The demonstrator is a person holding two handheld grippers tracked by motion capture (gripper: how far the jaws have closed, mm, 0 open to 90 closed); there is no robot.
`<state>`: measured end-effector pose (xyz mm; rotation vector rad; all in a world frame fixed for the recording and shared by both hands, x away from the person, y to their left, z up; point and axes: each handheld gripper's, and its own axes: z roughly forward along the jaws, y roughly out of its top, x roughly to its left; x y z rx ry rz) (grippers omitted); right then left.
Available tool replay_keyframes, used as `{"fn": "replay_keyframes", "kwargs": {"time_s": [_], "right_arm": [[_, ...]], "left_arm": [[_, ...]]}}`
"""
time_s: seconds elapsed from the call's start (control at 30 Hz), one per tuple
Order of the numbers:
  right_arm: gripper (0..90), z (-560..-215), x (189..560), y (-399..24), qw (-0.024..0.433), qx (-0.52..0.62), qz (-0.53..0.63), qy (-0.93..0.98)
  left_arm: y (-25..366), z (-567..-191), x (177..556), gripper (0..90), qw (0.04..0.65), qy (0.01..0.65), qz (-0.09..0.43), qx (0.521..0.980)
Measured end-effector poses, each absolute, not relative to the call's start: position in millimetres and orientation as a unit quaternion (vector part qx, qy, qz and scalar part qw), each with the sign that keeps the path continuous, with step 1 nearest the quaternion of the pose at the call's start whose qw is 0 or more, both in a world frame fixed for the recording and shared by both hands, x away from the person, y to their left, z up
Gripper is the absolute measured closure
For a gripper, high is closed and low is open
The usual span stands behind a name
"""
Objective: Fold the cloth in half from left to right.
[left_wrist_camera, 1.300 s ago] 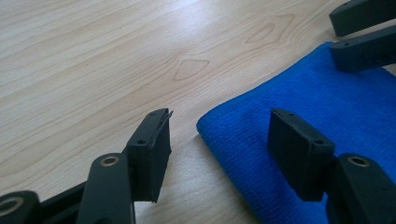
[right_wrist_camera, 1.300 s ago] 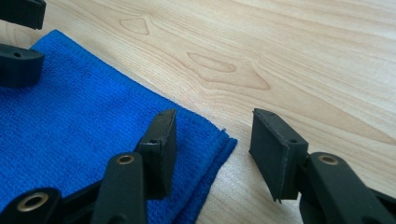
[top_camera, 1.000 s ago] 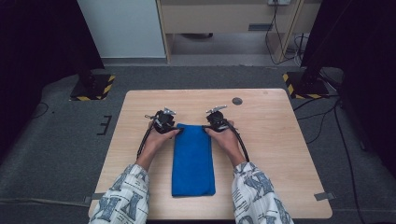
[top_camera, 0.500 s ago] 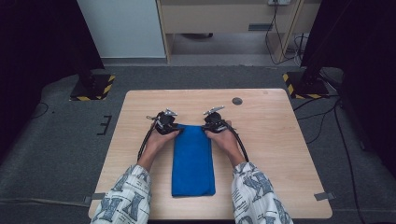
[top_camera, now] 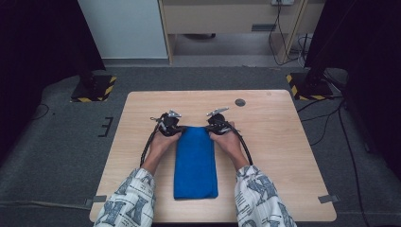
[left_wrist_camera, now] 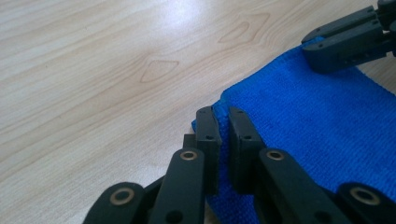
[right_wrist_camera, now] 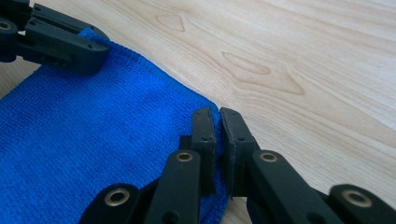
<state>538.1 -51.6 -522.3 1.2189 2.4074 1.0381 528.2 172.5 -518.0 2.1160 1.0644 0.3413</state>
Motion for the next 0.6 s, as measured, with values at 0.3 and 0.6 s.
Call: {"fn": "replay_keyframes", "kwargs": {"time_s": [0.3, 0.6], "right_arm": [[85.6, -509, 534, -58, 0.125, 0.415, 0.376, 0.819], [85.8, -499, 536, -72, 0.126, 0.416, 0.395, 0.809]], "left_arm": [[166, -503, 531, 85.1, 0.383, 0.408, 0.132, 0.818], [160, -486, 533, 85.6, 0.392, 0.405, 0.142, 0.814]]}}
